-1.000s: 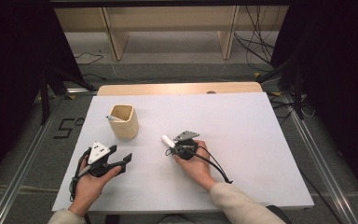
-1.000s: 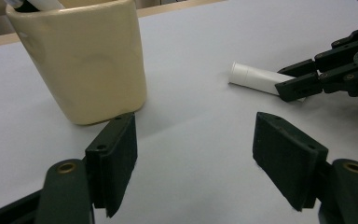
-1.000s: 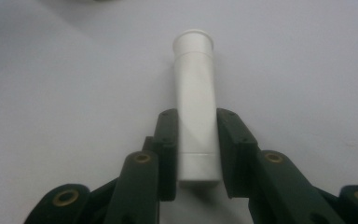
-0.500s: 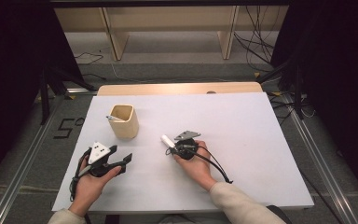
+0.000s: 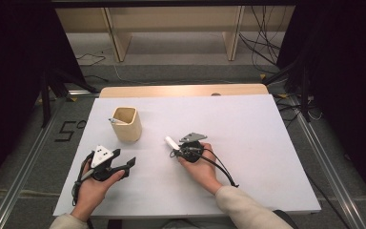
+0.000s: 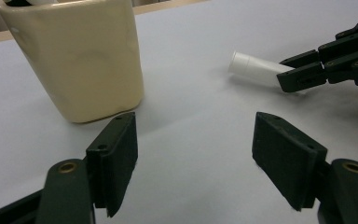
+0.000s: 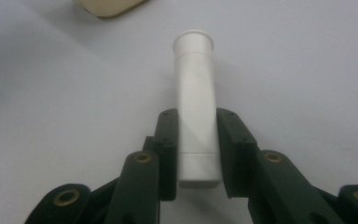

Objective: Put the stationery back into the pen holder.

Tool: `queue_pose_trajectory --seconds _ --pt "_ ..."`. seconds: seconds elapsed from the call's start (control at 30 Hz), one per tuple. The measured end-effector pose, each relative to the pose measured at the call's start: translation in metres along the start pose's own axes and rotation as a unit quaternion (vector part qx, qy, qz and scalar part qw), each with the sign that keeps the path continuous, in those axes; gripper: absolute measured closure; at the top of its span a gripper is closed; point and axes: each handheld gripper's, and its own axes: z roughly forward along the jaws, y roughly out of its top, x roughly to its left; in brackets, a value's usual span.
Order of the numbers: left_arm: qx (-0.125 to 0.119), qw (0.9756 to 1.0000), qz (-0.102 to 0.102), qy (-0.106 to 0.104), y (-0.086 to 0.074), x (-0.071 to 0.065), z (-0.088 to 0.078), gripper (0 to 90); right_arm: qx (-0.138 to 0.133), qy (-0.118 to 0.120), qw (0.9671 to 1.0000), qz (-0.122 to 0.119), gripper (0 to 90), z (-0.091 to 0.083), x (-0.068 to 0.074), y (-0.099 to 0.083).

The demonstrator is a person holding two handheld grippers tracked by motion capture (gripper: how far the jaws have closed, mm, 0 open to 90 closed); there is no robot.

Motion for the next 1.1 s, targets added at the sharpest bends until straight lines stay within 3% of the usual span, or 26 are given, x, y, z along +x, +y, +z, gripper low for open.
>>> queue_pose_trajectory --seconds 0.63,0.8,0.97,1.1 --pt "0.004 0.9999 -0.007 -0.011 -0.001 -0.002 0.004 32.4 -0.028 0.006 0.9996 -0.005 71.8 -0.011 0.002 0.004" --pt "0.001 0.9996 -0.017 -0.022 0.001 -0.004 0.009 32.4 -0.042 0.01 0.999 -0.008 71.7 -0.02 0.003 0.005" --pt "0.002 0.9987 -0.032 -0.039 0.008 -0.008 0.023 32.2 -0.051 0.014 0.9985 -0.01 71.7 -0.028 0.006 0.003" --pt "0.002 0.998 -0.034 -0.054 0.013 -0.015 0.034 32.0 -0.058 0.021 0.998 -0.015 71.7 -0.035 0.011 0.001"
